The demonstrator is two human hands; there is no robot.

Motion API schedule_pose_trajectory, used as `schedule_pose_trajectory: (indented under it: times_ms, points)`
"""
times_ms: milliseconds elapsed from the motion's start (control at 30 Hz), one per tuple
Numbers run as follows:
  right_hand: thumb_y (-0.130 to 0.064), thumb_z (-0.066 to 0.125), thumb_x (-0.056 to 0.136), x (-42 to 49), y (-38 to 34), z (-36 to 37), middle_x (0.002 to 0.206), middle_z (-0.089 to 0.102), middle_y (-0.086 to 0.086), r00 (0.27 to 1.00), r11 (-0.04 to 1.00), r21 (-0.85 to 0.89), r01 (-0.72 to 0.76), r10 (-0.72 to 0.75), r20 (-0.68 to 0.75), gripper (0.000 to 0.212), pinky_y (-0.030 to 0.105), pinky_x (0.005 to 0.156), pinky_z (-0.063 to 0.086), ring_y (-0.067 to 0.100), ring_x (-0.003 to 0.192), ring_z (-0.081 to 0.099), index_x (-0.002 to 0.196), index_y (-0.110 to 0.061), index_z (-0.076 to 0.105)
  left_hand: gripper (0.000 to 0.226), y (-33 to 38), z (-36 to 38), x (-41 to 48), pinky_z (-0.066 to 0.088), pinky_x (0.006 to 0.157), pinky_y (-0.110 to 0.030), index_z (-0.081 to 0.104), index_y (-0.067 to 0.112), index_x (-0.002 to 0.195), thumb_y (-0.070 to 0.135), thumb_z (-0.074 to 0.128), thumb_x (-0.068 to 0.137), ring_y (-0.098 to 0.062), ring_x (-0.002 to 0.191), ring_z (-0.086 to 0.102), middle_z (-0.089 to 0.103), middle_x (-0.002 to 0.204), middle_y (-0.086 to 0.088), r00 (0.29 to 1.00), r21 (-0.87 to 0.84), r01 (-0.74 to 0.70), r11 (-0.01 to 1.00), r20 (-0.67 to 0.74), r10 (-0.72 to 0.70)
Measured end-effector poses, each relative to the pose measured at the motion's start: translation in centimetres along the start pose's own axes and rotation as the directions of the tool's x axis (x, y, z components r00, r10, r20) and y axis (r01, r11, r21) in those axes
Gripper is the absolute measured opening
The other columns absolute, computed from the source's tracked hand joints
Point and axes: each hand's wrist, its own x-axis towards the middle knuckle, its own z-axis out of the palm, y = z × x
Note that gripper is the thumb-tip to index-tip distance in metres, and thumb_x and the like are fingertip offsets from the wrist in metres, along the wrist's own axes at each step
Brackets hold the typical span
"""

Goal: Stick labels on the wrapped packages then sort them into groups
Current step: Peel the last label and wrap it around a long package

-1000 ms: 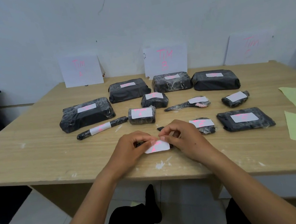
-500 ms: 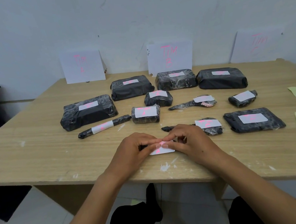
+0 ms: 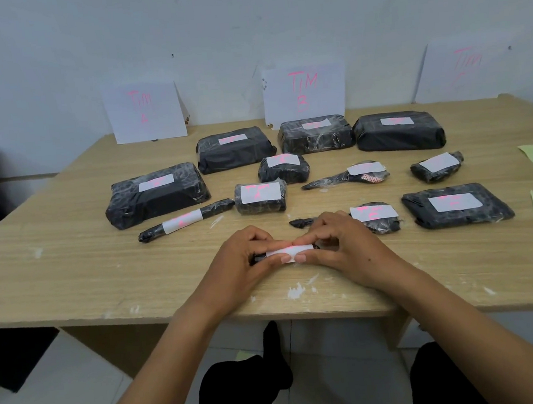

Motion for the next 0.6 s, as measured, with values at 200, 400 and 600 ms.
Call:
schedule_pose_trajectory:
  times_ms: [200, 400, 600]
  points:
    - [-0.038, 0.071, 0.079, -0.15, 0.14, -0.54, 0.087, 0.052, -0.01, 0.997, 1.0, -0.007, -0.003, 0.004, 0.079, 0.029, 0.025, 0.078, 0.041, 0.01, 0.088, 0.048, 0.108, -0.037, 0.07, 0.031, -0.42, -0.14, 0.15, 0.032, 0.072, -0.004, 0.066, 0.04, 0.111, 0.045, 0.061, 0.081, 0.001, 0.089, 0.046, 0.051, 0.092, 0.016, 1.0, 0.081, -0.006, 0.997, 0.027, 0.004]
    - [-0.046, 0.066, 0.082, 0.03, 0.25, -0.03, 0.085, 0.051, -0.011, 0.998, 0.996, -0.093, 0.015, -0.01, 0.058, 0.023, 0.032, 0.078, 0.044, 0.008, 0.086, 0.047, 0.104, -0.038, 0.07, 0.041, -0.73, 0.19, 0.23, 0.035, 0.078, -0.016, 0.067, 0.039, 0.112, 0.061, 0.054, 0.08, -0.001, 0.092, 0.045, 0.051, 0.091, 0.023, 0.999, 0.175, -0.032, 0.984, -0.004, 0.033]
    - [-0.047, 0.063, 0.084, 0.19, -0.11, 0.16, 0.083, 0.052, -0.008, 0.998, 0.995, -0.094, -0.021, 0.026, 0.058, 0.02, 0.035, 0.078, 0.045, 0.011, 0.084, 0.048, 0.099, -0.037, 0.071, 0.034, -0.48, 0.11, 0.14, 0.033, 0.087, -0.026, 0.064, 0.044, 0.109, 0.059, 0.052, 0.081, 0.0, 0.096, 0.042, 0.053, 0.095, 0.022, 1.0, 0.174, 0.007, 0.985, 0.014, -0.01]
